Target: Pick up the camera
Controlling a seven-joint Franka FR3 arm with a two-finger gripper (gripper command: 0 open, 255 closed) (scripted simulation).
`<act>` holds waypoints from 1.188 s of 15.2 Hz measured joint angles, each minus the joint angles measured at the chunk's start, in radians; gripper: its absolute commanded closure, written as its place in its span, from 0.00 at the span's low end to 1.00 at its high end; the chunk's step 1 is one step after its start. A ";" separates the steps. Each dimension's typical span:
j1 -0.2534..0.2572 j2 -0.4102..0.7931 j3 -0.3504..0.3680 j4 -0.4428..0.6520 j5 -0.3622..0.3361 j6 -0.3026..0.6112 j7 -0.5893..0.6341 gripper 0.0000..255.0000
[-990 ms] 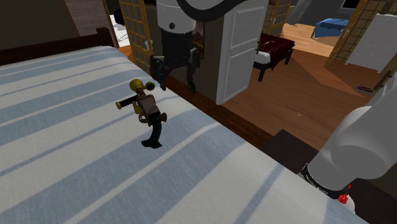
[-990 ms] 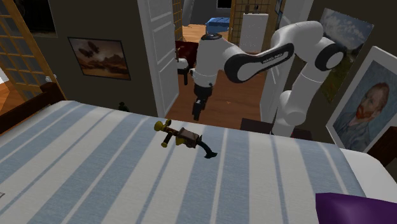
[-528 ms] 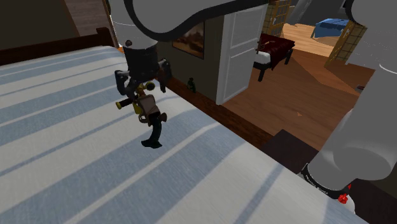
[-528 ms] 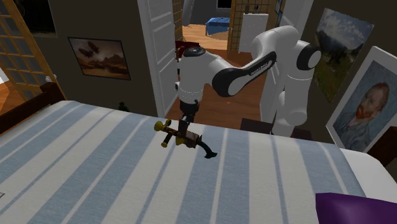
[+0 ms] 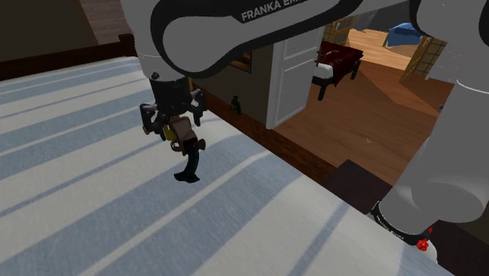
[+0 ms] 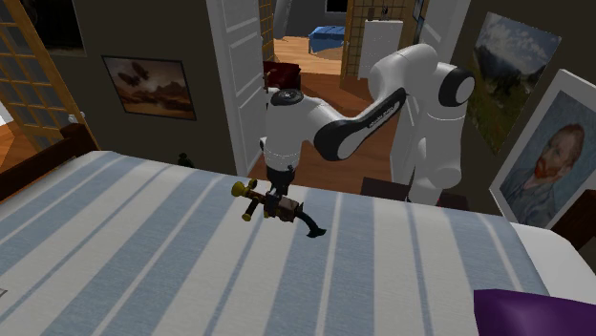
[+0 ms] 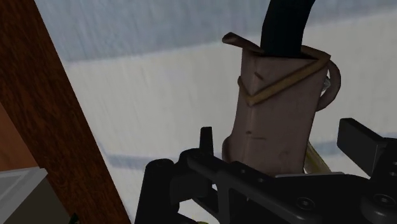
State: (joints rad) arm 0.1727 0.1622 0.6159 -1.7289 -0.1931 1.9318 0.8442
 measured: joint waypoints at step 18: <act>0.002 -0.001 0.002 0.049 0.004 -0.049 -0.006 1.00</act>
State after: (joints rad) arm 0.1746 0.1613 0.6176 -1.6800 -0.1896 1.8830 0.8378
